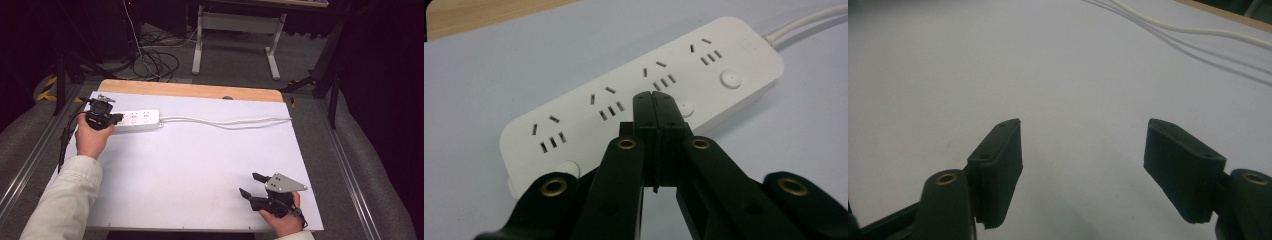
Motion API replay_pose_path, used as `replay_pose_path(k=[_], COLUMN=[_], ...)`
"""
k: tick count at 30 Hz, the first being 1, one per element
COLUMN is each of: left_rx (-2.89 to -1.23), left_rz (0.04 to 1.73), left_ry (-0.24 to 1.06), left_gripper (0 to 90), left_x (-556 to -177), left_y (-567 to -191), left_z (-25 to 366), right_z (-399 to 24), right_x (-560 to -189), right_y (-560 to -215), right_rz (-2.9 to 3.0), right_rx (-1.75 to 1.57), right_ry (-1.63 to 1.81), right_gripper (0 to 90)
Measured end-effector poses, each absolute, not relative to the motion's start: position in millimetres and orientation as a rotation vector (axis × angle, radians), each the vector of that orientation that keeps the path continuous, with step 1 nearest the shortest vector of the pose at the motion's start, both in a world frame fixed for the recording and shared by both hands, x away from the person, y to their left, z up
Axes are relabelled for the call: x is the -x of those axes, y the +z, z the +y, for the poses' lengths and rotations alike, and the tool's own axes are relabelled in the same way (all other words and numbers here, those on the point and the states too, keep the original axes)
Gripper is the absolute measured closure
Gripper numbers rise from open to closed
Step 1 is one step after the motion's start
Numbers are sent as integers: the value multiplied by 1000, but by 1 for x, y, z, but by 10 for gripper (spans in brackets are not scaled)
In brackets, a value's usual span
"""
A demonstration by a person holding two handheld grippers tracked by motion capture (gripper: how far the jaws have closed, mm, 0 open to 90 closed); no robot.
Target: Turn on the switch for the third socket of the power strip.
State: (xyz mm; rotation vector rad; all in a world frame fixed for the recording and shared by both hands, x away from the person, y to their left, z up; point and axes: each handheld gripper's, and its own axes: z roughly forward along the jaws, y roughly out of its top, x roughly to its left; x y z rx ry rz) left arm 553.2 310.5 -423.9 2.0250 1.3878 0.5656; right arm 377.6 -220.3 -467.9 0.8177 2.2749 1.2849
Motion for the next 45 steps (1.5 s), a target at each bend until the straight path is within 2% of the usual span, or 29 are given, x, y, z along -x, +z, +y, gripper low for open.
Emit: replay_pose_path(k=[27, 28, 29, 30, 33, 40, 45], left_rx=[-1971, -1963, -1960, -1963, -1958, -1951, -1953], left_rz=[1340, 1346, 1349, 1345, 1303, 1212, 1141], left_ry=[499, 499, 500, 501, 497, 486, 451], left_gripper=[899, 801, 801, 743, 691, 430, 377], left_x=[-532, -531, -531, -529, -523, -501, -483], left_y=[-393, -392, -391, -390, -385, -371, -366], left_z=[317, 317, 316, 315, 313, 308, 304], right_z=[-220, -220, -220, -220, -220, -220, -221], right_x=[-378, -378, -378, -378, -378, -377, -377], right_y=[-468, -468, -468, -468, -468, -467, -467], right_rz=[2277, 2276, 2276, 2275, 2274, 2271, 2270], right_rx=[-814, -815, -815, -816, -816, -812, -816], right_ry=[1284, 1284, 1284, 1284, 1283, 1289, 1302], right_gripper=[324, 324, 324, 324, 324, 324, 318])
